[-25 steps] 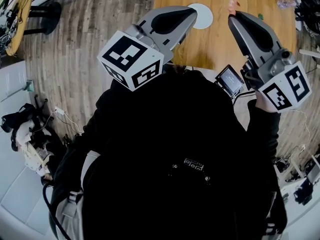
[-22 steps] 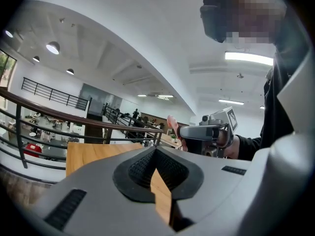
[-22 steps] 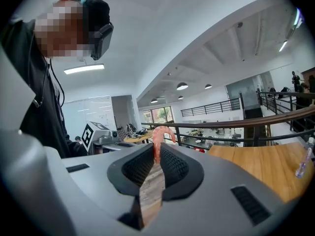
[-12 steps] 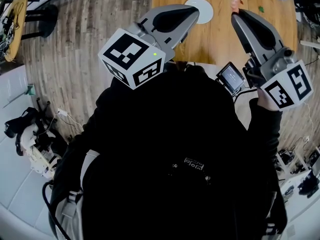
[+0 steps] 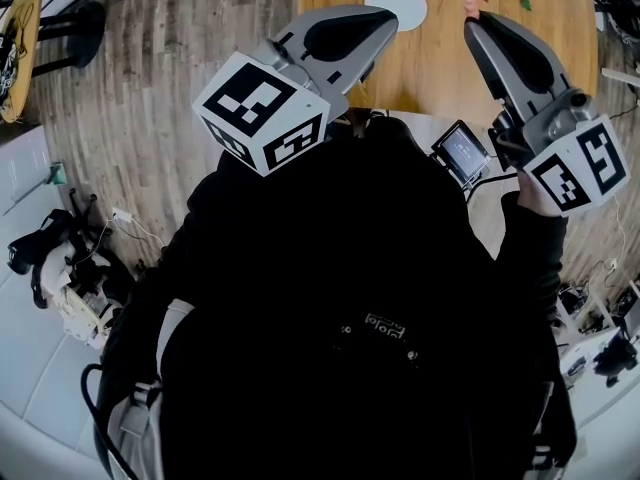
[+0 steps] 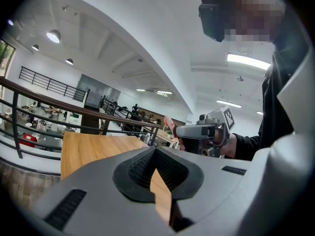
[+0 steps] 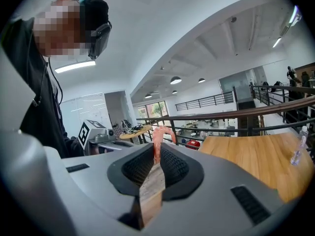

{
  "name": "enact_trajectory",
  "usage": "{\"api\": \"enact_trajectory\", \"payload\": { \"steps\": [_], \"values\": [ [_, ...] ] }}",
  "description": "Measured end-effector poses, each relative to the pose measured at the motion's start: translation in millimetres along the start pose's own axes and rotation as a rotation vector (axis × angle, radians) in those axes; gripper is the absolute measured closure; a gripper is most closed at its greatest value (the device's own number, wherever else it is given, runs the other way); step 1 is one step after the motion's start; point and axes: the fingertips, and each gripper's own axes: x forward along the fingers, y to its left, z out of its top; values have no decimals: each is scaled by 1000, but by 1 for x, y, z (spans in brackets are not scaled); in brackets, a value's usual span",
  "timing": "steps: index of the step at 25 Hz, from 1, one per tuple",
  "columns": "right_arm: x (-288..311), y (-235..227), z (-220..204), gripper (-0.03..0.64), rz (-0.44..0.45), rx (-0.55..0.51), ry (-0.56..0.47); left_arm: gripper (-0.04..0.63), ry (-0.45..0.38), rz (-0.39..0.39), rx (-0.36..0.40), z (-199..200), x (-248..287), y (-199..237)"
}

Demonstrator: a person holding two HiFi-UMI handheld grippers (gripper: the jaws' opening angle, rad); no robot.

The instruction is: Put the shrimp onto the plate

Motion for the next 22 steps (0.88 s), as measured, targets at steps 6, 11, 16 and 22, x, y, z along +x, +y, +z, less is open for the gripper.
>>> {"api": "enact_trajectory", "payload": {
  "steps": [6,11,16,22],
  "values": [
    [0,-2,-6,563,9,4,32,597,25,10,-12,-7,-2,0],
    [3,-9,-14,563,16,4,57,597,59,7,5,-20,-2,3],
    [4,-11,-19,563,25,10,84,597,80,-33,28,-20,-5,1],
    [10,-16,-33,563,23,25,102,597,69,-44,2,-28,-9,5]
  ]
}}
